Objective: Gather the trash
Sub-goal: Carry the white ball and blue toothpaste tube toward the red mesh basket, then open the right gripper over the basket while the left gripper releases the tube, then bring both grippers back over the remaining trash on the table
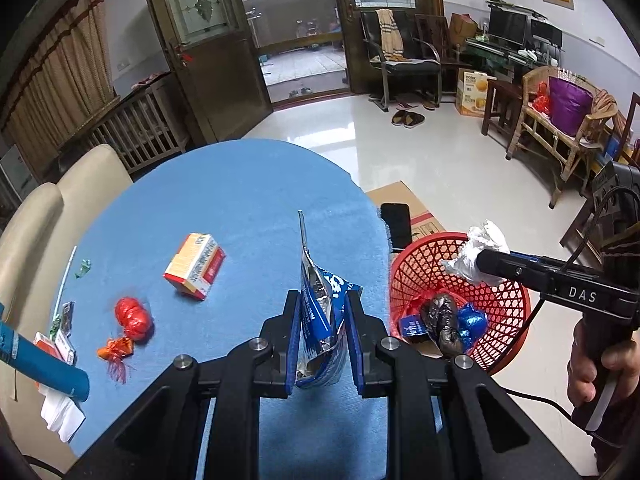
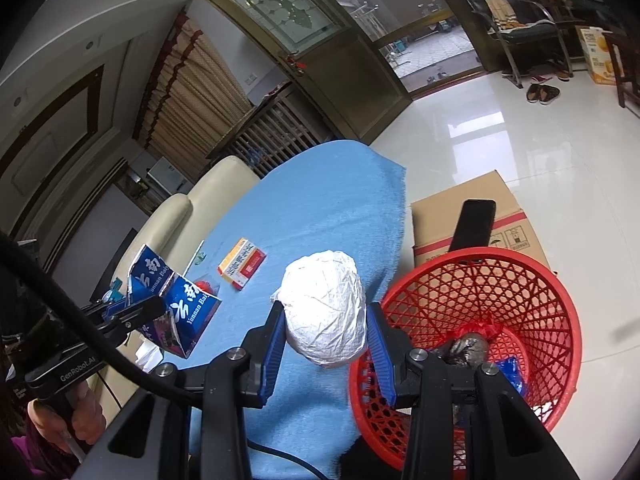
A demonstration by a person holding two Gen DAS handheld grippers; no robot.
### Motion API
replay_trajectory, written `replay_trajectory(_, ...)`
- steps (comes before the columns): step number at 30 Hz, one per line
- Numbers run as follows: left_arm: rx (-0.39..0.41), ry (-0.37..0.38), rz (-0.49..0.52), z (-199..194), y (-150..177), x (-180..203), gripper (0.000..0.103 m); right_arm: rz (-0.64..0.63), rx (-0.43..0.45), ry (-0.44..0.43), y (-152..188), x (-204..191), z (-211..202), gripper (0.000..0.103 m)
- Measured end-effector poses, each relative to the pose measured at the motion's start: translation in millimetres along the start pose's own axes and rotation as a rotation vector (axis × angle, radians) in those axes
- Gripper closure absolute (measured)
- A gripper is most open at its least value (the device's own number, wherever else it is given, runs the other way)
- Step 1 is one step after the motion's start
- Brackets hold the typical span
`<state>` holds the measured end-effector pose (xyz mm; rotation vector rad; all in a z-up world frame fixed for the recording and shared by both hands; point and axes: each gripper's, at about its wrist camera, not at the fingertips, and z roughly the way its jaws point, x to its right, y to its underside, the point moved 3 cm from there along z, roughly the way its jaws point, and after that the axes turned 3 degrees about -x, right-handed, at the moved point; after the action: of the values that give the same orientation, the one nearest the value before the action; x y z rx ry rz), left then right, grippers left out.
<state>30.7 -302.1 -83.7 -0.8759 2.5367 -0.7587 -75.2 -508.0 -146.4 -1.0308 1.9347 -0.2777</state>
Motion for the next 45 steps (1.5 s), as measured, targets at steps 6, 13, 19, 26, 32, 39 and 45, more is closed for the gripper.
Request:
replay_trajectory(6,-0.031,0.091,0.019,16.4,-4.0,17.4,0.081,0.034,-0.001,0.036,-3.1,17.1,-2.2,0.061)
replay_trajectory(13,-0.07,0.204,0.067,33.1,-9.1,48.4,0.081,0.071,0.007,0.1,-7.8,39.3,-10.1,0.061)
replay_trajectory(19,-0.125,0.28,0.093,50.1,-10.4,71.7,0.08,0.138,-0.022,0.146,-10.5,66.0,-13.0,0.058)
replay_trajectory(26,-0.123,0.305,0.117,53.6,-8.7,87.5,0.042,0.243,-0.064,0.133,-6.9,90.8,-11.2,0.045)
replay_trajectory(32,-0.087,0.283,0.126,43.4,-6.2,78.4,0.042,0.245,-0.06,0.142,-6.6,89.7,-10.9,0.045)
replay_trajectory(39,-0.067,0.193,0.07,32.6,7.0,43.3,0.041,0.213,-0.06,0.133,-7.0,75.8,-8.5,0.045)
replay_trajectory(45,-0.033,0.069,-0.012,19.3,19.4,-1.6,0.037,0.176,-0.07,0.123,-6.2,59.4,-1.8,0.045)
